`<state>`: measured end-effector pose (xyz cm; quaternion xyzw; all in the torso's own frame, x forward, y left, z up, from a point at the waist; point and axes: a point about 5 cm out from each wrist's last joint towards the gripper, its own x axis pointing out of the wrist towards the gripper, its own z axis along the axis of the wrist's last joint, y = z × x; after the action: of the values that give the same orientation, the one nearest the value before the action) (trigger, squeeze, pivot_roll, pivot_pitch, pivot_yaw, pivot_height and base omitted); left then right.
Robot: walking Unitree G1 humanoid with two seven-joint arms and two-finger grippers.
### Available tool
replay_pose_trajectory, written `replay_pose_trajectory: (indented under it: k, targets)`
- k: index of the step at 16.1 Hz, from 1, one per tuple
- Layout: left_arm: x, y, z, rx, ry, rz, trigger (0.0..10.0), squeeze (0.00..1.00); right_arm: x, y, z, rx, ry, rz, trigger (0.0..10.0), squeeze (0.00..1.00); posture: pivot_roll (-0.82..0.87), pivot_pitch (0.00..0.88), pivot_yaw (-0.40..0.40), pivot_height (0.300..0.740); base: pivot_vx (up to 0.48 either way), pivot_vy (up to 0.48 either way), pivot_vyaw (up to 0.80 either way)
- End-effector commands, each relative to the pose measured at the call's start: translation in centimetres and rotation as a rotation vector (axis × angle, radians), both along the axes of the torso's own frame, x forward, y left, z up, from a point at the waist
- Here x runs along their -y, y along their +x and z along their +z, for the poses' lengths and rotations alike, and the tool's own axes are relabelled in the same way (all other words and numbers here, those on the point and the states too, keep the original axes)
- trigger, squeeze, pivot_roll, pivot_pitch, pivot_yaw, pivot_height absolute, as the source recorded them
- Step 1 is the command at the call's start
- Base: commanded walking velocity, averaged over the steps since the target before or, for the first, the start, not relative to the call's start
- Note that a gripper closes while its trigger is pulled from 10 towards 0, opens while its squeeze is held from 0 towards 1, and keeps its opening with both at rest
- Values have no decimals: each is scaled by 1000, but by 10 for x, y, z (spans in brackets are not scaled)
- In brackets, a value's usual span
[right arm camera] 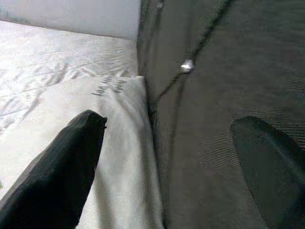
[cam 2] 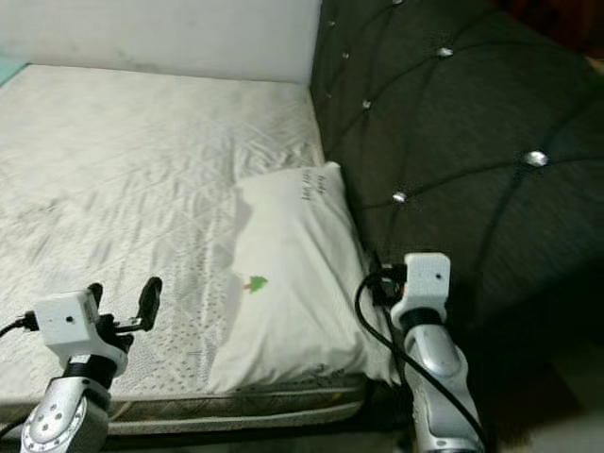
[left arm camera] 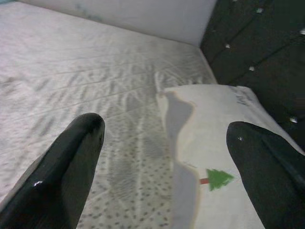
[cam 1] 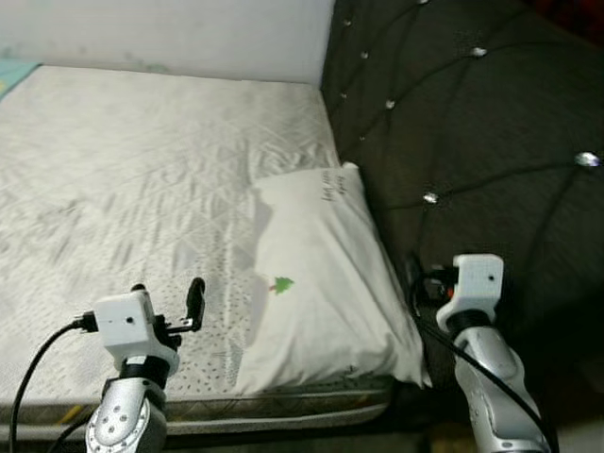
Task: Clean up the room
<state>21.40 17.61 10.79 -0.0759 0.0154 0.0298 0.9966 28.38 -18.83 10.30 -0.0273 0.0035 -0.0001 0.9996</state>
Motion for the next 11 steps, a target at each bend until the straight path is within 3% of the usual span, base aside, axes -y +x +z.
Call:
replay_pose_trajectory:
  k: [1,3,6,11]
  targets:
    - [-1,1,1,-4,0,5,10000,0,6,2,2,-1,-6,-25,10000,0,-11,106,-106,740,0,0,-644]
    - [-2,1,1,-2,-1,13,10000,0,6,3,3,2,-7,-19,10000,0,-12,102,-107,740,0,0,-466]
    - [-5,0,0,-7,-8,25,10000,0,7,3,4,2,-5,-30,10000,0,-9,95,-110,740,0,0,0]
    - [-2,5,-1,-11,-7,-5,10000,0,-2,11,7,16,14,-12,10000,0,-4,92,-105,740,0,0,-771]
